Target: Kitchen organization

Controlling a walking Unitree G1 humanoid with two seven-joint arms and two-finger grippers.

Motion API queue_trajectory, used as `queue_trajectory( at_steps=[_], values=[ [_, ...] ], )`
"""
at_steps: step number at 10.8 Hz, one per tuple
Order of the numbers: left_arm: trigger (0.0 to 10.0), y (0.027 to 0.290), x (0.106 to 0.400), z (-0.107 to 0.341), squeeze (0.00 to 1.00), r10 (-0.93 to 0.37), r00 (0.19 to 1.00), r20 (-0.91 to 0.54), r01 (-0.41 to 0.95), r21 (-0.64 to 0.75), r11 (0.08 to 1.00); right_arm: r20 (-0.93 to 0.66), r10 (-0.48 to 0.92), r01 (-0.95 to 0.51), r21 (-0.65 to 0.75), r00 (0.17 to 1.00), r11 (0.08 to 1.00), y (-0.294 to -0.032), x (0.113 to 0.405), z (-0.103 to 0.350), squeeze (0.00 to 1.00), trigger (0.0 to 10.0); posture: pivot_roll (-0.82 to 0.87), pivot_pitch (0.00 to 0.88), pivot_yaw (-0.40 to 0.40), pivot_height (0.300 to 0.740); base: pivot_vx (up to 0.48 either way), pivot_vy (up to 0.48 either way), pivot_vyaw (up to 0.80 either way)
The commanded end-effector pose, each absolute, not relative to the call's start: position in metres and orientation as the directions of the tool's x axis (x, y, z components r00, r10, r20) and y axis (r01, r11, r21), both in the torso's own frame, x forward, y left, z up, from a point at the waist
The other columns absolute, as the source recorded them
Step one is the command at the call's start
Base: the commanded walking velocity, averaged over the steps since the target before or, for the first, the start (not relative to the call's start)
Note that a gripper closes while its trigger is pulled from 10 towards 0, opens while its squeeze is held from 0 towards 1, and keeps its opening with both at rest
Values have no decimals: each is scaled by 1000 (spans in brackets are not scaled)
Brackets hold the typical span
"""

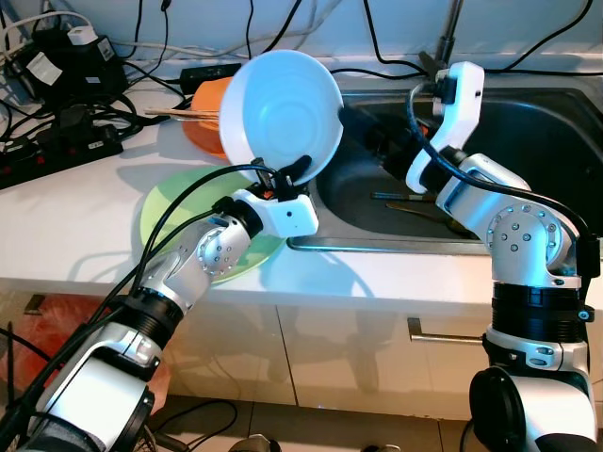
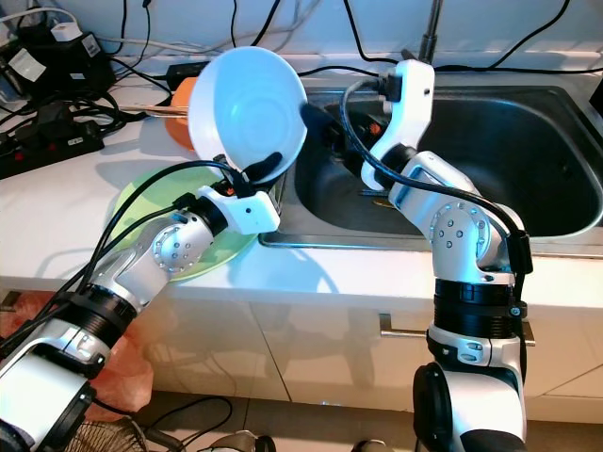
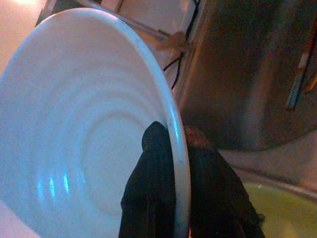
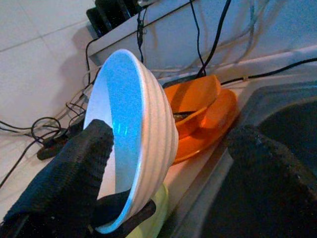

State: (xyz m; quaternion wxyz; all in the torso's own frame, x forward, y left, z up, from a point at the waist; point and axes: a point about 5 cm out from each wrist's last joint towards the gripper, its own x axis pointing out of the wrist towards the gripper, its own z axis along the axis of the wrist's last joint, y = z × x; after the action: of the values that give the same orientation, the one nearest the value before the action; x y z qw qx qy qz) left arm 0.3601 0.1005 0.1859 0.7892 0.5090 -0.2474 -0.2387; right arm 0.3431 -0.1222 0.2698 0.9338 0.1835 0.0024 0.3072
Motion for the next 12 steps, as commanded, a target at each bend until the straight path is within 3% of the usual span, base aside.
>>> queue_trajectory(
  at_steps=[1,3,6,12],
  values=[
    [0,108,365,193,0,-591,787,179,84,917,389,180,603,-626,317,777,712,-118,337,284,0,10000,4,91,92,740,0,0,0],
    [0,108,367,196,0,-597,778,194,46,930,363,182,638,-661,294,748,691,-115,334,283,0,10000,5,93,90,740,0,0,0],
    [0,87,359,194,0,-667,720,192,40,948,316,128,668,-674,265,733,690,-108,336,275,0,10000,6,91,90,740,0,0,0],
    [0,77,340,202,0,-689,617,379,-118,911,396,112,657,-665,200,745,720,-103,349,287,0,10000,6,95,86,740,0,0,0]
  ],
)
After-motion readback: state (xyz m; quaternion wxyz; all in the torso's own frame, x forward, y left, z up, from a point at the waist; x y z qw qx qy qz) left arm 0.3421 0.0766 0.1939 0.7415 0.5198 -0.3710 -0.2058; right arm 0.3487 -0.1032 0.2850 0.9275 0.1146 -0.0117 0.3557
